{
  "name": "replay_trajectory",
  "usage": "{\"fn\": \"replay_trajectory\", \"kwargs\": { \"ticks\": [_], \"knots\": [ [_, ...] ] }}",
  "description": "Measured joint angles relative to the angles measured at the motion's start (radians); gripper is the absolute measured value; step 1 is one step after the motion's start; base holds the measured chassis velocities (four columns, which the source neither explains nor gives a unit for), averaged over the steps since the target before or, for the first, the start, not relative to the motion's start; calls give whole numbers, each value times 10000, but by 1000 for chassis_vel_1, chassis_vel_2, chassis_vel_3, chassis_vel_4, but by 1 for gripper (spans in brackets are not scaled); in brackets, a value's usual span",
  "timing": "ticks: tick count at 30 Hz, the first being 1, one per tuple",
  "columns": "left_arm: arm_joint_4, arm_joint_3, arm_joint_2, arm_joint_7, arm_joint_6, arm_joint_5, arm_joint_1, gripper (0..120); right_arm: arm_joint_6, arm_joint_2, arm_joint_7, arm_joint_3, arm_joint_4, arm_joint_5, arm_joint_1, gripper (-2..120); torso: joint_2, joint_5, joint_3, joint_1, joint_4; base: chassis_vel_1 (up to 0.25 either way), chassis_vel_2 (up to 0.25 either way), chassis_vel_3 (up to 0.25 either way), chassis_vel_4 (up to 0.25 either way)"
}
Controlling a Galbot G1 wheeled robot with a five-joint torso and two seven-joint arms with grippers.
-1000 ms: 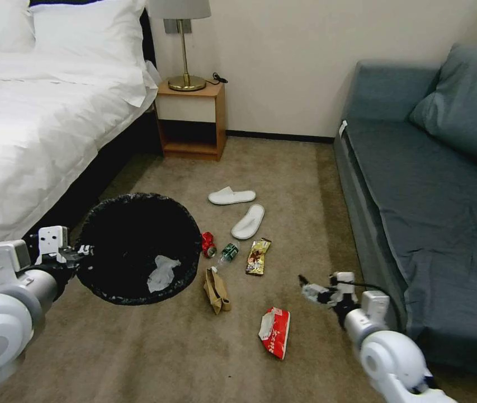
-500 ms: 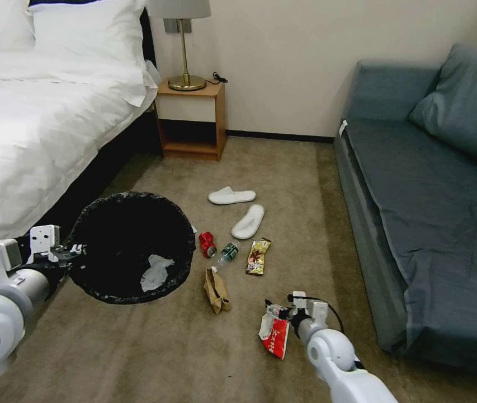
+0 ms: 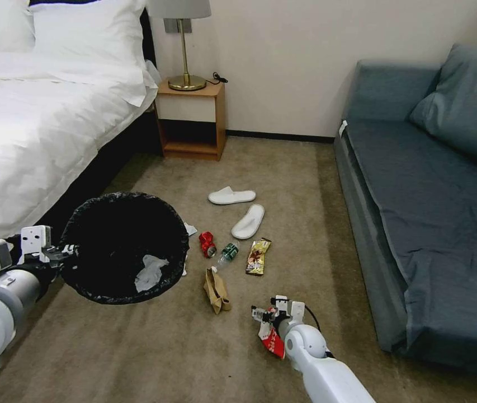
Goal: Pick up the trash bin, then pick up the garbage on the floor and place it into the trash bin.
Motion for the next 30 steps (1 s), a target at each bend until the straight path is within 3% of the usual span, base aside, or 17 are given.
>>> {"fn": "replay_trajectory", "kwargs": {
  "ticks": [11, 19, 21, 30],
  "knots": [
    [9, 359, -74, 35, 0, 48, -109, 2, -20, -358, 481, 230, 984, 90, -458, 100, 1, 0, -1, 0, -2, 0, 0, 0, 0],
    [9, 498, -54, 37, 0, 69, -178, 2, 38, -383, 489, 308, 982, 46, -642, 78, 0, 0, -1, 0, -2, 0, 0, 0, 0],
    [9, 501, -49, 37, 0, 72, -182, 2, 47, -381, 483, 312, 978, 36, -654, 66, 1, 0, -1, 0, -2, 0, 0, 0, 0],
    [70, 523, -104, 158, 0, 193, -180, 2, 48, -400, 567, -129, 1384, -115, -1117, 59, 1, 4, -1, 0, -1, 0, 0, 0, 0]
  ]
}}
